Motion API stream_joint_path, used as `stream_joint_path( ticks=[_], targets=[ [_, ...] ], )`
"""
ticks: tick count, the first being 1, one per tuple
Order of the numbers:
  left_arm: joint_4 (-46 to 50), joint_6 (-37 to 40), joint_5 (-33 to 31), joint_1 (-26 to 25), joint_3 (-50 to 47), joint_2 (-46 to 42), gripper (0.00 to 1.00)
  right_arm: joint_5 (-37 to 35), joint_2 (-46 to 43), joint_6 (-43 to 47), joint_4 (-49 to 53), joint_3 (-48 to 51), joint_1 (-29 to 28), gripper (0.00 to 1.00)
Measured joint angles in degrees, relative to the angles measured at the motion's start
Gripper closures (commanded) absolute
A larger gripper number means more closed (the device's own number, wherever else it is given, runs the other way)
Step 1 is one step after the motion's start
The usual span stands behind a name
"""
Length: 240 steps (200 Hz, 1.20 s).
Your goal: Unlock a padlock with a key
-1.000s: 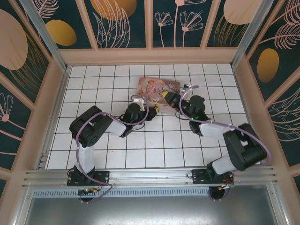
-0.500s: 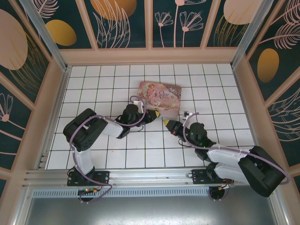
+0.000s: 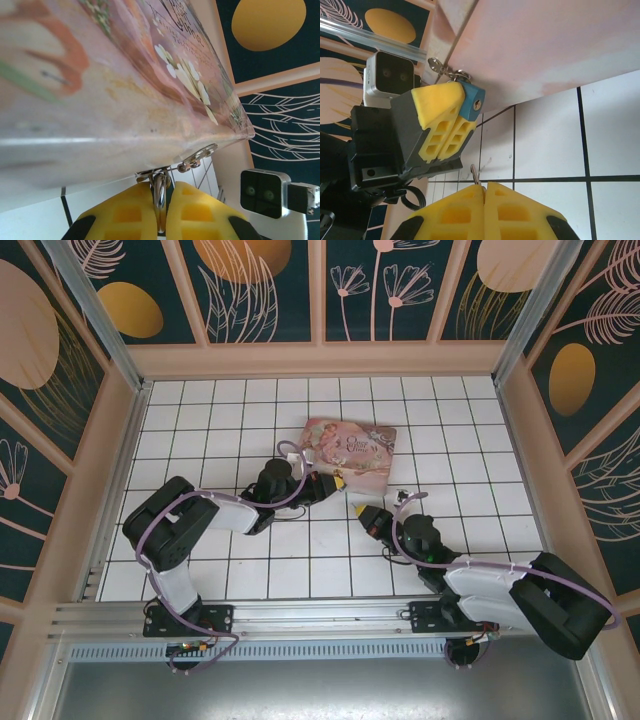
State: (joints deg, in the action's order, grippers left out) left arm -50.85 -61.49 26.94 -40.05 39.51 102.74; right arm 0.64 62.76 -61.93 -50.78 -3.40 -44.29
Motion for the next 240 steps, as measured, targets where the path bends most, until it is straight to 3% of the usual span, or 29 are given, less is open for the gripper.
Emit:
stream_joint_path(
  ticks=[96, 240],
  targets=[
    [-3.1, -7.8, 4.3, 0.0, 0.0, -0.5, 1.0, -2.6, 1.7, -1.7, -1.6, -0.5, -0.1, 1.0],
    [-1.0, -6.2, 4.1, 0.0, 0.0, -0.5, 1.0, -2.6, 5.0, -2.1, -3.9, -3.1, -0.1, 1.0]
  ],
)
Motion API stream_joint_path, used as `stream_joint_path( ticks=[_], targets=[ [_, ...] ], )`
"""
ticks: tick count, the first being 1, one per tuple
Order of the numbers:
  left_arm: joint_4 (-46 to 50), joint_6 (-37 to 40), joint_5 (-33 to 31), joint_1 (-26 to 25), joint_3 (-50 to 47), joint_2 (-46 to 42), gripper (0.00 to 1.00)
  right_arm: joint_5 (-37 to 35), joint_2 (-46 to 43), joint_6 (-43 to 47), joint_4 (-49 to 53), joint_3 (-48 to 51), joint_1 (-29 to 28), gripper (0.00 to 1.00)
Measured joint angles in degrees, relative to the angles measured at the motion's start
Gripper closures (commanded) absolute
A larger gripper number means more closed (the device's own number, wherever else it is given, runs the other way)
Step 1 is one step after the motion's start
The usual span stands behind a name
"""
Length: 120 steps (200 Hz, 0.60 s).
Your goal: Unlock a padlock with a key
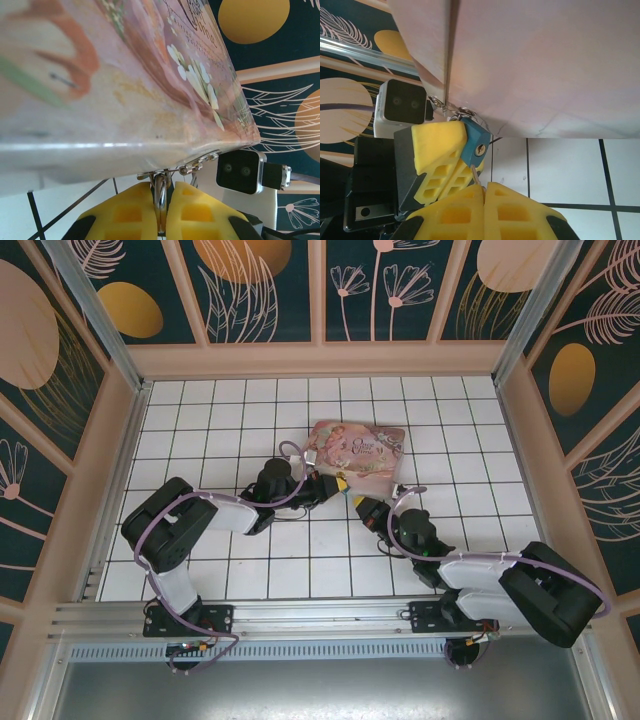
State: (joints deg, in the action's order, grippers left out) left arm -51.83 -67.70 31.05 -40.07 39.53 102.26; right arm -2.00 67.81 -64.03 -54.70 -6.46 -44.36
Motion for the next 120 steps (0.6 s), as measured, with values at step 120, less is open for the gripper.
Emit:
stream_joint_path(
  ticks=[120],
  targets=[
    [0.0, 0.0, 0.0, 0.0, 0.0, 0.0, 1.0, 0.1, 3.0, 0.0, -0.4, -1.5, 0.3, 1.0]
  ],
)
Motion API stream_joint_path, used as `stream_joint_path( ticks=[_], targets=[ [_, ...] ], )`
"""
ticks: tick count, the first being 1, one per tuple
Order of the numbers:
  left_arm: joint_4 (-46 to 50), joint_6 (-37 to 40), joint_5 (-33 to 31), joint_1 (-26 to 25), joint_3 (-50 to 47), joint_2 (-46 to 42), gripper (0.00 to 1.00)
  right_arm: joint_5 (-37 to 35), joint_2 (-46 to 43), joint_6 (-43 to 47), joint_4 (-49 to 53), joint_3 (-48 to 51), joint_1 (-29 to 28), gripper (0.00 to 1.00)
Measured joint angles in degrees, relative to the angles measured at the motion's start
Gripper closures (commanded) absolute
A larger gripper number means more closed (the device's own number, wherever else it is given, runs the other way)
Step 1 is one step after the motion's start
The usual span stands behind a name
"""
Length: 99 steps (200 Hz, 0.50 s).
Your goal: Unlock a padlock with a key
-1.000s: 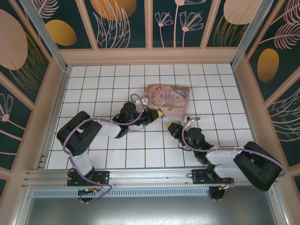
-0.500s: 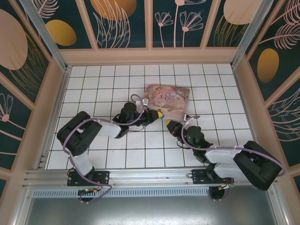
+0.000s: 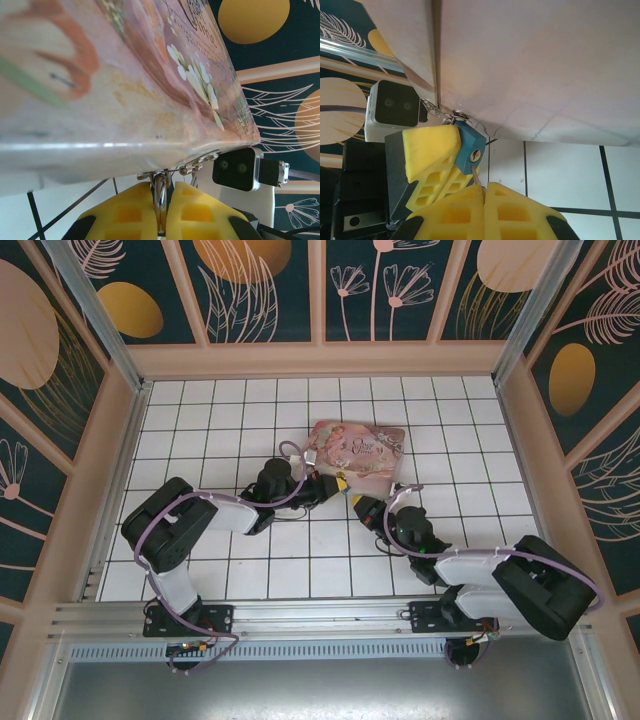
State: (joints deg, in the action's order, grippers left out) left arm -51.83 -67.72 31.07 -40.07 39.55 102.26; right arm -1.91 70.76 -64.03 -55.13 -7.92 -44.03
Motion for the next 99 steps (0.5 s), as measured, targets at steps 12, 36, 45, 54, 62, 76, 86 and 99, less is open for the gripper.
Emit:
stream_joint_path(
  ticks=[12, 36, 45, 54, 62, 76, 86, 99],
  targets=[
    [0.0, 0.0, 0.0, 0.0, 0.0, 0.0, 1.0, 0.0, 0.3, 0.0, 0.0, -0.2, 0.1, 1.0],
    [0.0, 0.0, 0.0, 0.0, 0.0, 0.0, 1.0, 0.0, 0.6, 0.0, -0.1, -0.2, 0.1, 1.0],
    [0.0, 0.0, 0.0, 0.0, 0.0, 0.0, 1.0, 0.0, 0.7, 0.0, -0.1, -0.2, 0.2, 1.0],
    [0.0, 0.0, 0.0, 0.0, 0.0, 0.0, 1.0, 0.0, 0.7, 0.0, -0.1, -0.2, 0.2, 1.0],
    [0.0, 0.0, 0.0, 0.0, 0.0, 0.0, 1.0, 0.0, 0.8, 0.0, -0.2, -0.2, 0.2, 1.0],
    [0.0, 0.0, 0.0, 0.0, 0.0, 0.0, 1.0, 0.2, 1.2, 0.0, -0.3, -0.3, 0.3, 1.0],
    [0.0, 0.0, 0.0, 0.0, 0.0, 0.0, 1.0, 0.2, 1.4, 0.0, -0.4, -0.4, 0.5, 1.0],
    [0.0, 0.0, 0.0, 0.0, 0.0, 0.0, 1.0, 0.3, 1.5, 0.0, -0.4, -0.5, 0.7, 1.0]
  ],
)
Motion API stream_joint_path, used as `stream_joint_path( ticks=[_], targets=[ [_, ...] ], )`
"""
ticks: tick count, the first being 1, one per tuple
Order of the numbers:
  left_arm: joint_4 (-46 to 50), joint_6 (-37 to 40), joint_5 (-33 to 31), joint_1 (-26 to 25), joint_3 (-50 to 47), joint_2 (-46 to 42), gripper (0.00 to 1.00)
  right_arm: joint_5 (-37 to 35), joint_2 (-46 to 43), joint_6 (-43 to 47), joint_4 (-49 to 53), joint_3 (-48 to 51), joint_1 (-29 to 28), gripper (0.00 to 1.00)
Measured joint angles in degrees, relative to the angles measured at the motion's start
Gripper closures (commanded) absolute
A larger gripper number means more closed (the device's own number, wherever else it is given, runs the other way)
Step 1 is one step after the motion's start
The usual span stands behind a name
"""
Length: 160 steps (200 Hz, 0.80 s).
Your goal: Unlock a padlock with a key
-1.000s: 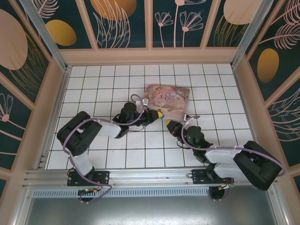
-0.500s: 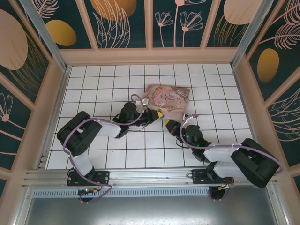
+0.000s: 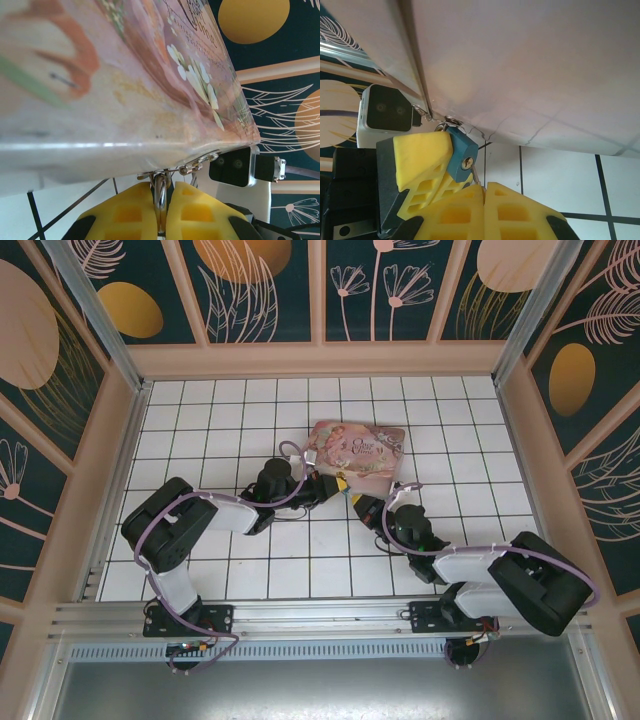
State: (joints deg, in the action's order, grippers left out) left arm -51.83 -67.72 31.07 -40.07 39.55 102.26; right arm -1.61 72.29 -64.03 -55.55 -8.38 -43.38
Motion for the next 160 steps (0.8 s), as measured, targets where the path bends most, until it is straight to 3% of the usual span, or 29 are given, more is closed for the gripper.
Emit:
stream_joint_path(
  ticks=[160],
  targets=[
    [-0.6, -0.1, 0.0, 0.0, 0.0, 0.0, 1.0, 0.6, 0.4, 0.0, 0.0, -1.0, 0.5, 1.0]
  ],
)
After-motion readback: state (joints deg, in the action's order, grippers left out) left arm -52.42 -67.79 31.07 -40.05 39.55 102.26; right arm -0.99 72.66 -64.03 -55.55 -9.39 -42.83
